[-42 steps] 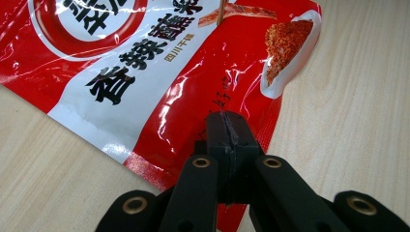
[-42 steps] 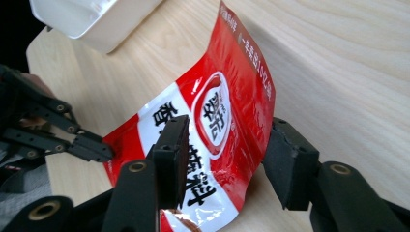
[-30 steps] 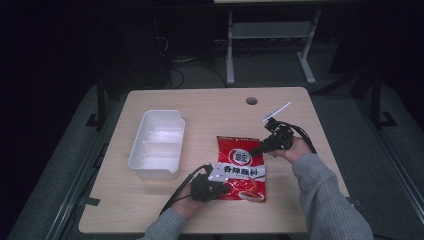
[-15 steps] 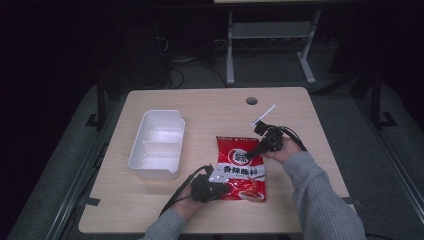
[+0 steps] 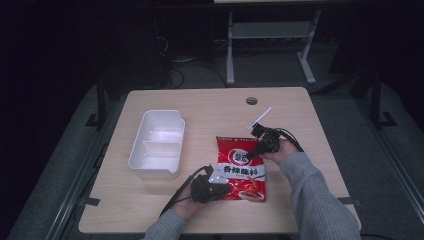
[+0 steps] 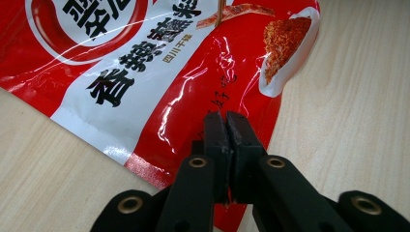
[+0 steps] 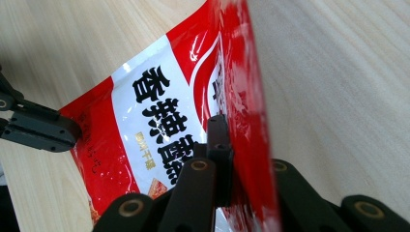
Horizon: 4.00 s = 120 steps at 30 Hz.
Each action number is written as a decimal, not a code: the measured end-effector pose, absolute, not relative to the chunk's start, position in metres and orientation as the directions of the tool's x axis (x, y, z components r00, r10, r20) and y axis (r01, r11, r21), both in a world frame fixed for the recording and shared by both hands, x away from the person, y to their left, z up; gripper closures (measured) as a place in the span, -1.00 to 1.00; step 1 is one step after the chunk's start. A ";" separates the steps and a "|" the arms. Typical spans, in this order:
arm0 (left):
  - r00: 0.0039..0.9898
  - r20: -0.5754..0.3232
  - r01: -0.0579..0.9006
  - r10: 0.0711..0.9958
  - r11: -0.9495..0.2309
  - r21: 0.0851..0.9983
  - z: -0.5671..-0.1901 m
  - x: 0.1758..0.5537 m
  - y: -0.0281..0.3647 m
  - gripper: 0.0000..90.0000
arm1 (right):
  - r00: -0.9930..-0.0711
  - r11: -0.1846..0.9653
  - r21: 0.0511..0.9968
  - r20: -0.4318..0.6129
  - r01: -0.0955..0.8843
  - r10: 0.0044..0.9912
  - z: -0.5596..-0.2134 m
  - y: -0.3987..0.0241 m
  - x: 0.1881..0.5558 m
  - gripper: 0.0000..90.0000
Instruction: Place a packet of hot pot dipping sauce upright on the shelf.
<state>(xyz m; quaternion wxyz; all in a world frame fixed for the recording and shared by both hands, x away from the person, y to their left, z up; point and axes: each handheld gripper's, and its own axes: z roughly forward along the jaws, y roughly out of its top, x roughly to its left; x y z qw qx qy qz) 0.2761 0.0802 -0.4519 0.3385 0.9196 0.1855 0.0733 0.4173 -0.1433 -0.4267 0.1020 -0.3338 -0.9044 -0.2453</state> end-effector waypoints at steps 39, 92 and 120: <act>0.910 0.053 0.258 0.410 -0.664 0.702 -0.426 0.239 0.136 -0.29 | -0.776 0.538 0.562 0.401 0.628 0.487 -0.384 -0.179 0.386 0.96; 0.877 0.078 0.283 0.474 -0.640 0.714 -0.425 0.219 0.172 -0.40 | -0.759 0.427 0.635 0.458 0.643 0.463 -0.301 -0.155 0.361 0.97; 0.868 0.094 0.284 0.488 -0.642 0.712 -0.426 0.217 0.181 -0.43 | -0.767 0.373 0.680 0.473 0.631 0.434 -0.263 -0.104 0.372 0.97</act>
